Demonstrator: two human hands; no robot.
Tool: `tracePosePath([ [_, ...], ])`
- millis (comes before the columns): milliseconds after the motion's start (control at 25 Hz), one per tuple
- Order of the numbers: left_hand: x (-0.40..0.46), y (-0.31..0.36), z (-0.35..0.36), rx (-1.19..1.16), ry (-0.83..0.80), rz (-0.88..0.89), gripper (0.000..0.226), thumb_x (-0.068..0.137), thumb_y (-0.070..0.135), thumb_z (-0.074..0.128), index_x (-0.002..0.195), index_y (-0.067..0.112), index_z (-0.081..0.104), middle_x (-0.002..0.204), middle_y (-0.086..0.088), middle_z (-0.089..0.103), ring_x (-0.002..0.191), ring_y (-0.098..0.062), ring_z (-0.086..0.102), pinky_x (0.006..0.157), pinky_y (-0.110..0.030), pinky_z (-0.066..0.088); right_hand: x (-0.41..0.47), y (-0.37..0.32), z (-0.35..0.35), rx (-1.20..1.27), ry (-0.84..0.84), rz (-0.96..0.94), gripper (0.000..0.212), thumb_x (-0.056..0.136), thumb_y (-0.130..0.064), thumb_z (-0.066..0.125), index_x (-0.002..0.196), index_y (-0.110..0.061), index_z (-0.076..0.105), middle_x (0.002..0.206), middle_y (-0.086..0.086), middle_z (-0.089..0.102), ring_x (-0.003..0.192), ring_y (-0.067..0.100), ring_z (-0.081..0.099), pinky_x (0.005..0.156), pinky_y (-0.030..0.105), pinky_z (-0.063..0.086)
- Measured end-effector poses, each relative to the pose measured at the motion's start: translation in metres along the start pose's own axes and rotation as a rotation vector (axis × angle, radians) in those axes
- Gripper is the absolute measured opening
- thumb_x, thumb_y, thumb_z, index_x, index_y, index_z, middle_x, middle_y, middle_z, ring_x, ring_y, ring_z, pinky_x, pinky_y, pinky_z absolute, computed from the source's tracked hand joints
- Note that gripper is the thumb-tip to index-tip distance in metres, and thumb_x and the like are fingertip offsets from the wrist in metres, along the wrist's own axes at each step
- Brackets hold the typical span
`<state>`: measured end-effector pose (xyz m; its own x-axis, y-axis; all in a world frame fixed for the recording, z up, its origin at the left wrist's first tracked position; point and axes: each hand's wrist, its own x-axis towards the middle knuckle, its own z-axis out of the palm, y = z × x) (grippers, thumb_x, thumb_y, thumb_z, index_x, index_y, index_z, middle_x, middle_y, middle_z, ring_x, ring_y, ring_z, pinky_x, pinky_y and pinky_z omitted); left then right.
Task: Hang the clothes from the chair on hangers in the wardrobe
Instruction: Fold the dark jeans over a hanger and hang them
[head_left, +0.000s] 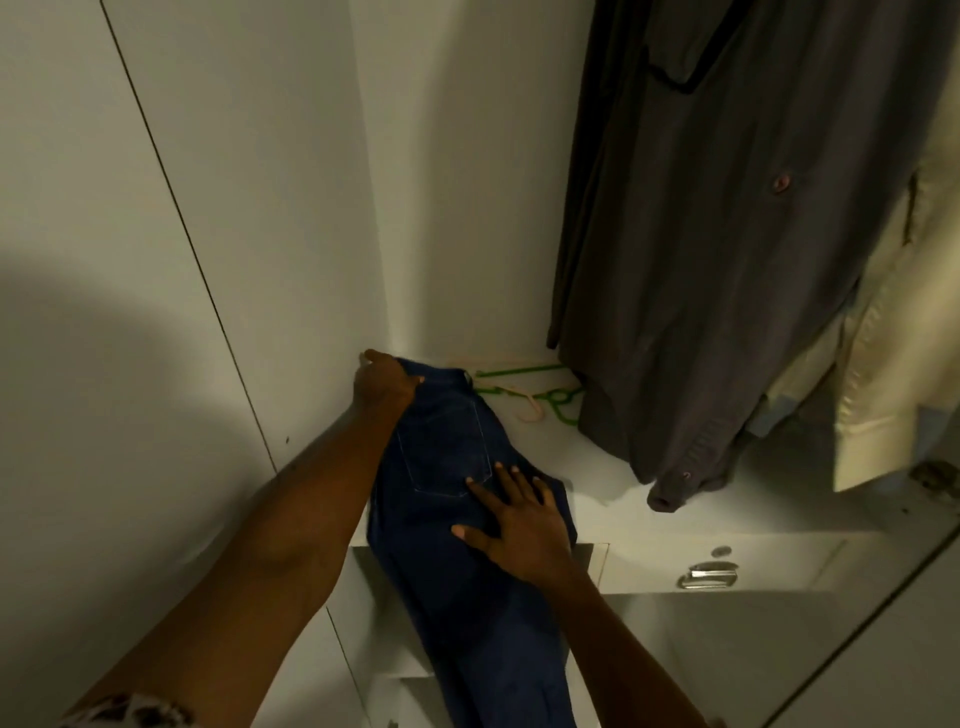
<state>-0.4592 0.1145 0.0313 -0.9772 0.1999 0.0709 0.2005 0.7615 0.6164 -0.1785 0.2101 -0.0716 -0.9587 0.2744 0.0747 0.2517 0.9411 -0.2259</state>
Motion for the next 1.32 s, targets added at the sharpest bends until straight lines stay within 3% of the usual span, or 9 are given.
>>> tracePosePath([
  [80,-0.034,0.000,0.002,0.035,-0.035,-0.017,0.109,0.086,0.041,0.079,0.156,-0.007,0.011,0.158,-0.028,0.029,0.141,-0.040,0.038,0.114,-0.045,0.040,0.001,-0.002,-0.002,-0.012,-0.012,0.009,0.084,0.084,-0.092,0.016,0.157,-0.053,0.006,0.171,0.000,0.000,0.157,0.021,-0.003,0.125,0.049,-0.006],
  [160,-0.091,-0.008,0.000,-0.111,0.129,0.112,0.072,0.093,0.027,0.071,0.149,-0.003,0.036,0.143,-0.024,0.048,0.128,-0.035,0.050,0.104,-0.038,0.044,0.000,-0.002,-0.003,-0.014,-0.030,0.013,0.085,0.082,-0.092,0.016,0.157,-0.052,0.007,0.171,0.000,0.000,0.157,0.021,-0.002,0.125,0.048,-0.006],
  [320,-0.240,-0.070,0.021,-0.525,0.577,0.213,0.008,0.092,0.006,0.064,0.096,0.011,0.059,0.093,-0.004,0.062,0.083,-0.016,0.059,0.075,-0.022,0.047,-0.003,-0.002,-0.007,0.022,-0.019,-0.034,0.094,0.076,-0.096,0.019,0.158,-0.050,0.009,0.171,0.003,0.004,0.157,0.023,0.003,0.125,0.050,0.002],
  [440,-0.301,-0.134,0.065,-0.668,0.281,-0.086,0.023,0.082,0.002,0.074,0.093,0.018,0.062,0.092,0.000,0.066,0.085,-0.019,0.065,0.083,-0.038,0.057,-0.026,0.005,-0.003,0.228,0.212,-0.049,0.080,0.086,-0.076,0.050,0.155,-0.039,0.036,0.164,0.006,0.029,0.150,0.025,0.024,0.121,0.045,0.022],
  [560,-0.292,-0.164,0.091,-0.676,-0.115,-0.235,0.042,0.066,0.033,0.092,0.099,0.030,0.067,0.110,0.001,0.070,0.102,-0.021,0.066,0.093,-0.045,0.055,-0.083,0.016,0.019,0.438,0.650,0.137,0.036,0.091,-0.029,0.070,0.125,-0.021,0.063,0.128,0.000,0.060,0.120,0.022,0.054,0.098,0.035,0.048],
  [640,-0.281,-0.165,0.099,-0.686,-0.246,-0.214,0.059,0.052,0.051,0.092,0.104,0.028,0.074,0.112,0.004,0.074,0.106,-0.020,0.068,0.094,-0.042,0.055,-0.122,0.029,0.036,0.568,0.727,0.353,0.019,0.088,-0.011,0.073,0.103,-0.019,0.065,0.101,-0.004,0.064,0.097,0.024,0.064,0.077,0.027,0.049],
  [760,-0.281,-0.160,0.105,-0.789,-0.273,-0.202,0.064,0.050,0.045,0.094,0.106,0.020,0.079,0.107,0.007,0.078,0.103,-0.017,0.072,0.093,-0.039,0.058,-0.138,0.063,0.065,0.826,0.391,0.570,0.027,0.084,-0.007,0.078,0.107,-0.014,0.065,0.102,0.000,0.066,0.100,0.030,0.067,0.079,0.027,0.048],
  [1000,-0.311,-0.161,0.099,-0.856,-0.304,-0.234,0.052,0.065,0.032,0.097,0.111,0.019,0.077,0.108,0.006,0.078,0.102,-0.015,0.073,0.084,-0.026,0.059,-0.108,0.086,0.084,0.942,-0.098,0.420,0.058,0.077,-0.025,0.089,0.127,-0.021,0.059,0.119,-0.009,0.064,0.111,0.019,0.062,0.091,0.031,0.050],
  [1320,-0.354,-0.138,0.081,-0.928,-0.212,-0.185,0.030,0.096,0.042,0.065,0.120,0.024,0.072,0.117,0.004,0.076,0.109,-0.017,0.072,0.097,-0.039,0.056,-0.112,0.090,0.079,1.168,-0.309,0.308,0.035,0.078,-0.012,0.085,0.110,-0.022,0.074,0.105,-0.007,0.078,0.099,0.010,0.073,0.082,0.024,0.054],
])
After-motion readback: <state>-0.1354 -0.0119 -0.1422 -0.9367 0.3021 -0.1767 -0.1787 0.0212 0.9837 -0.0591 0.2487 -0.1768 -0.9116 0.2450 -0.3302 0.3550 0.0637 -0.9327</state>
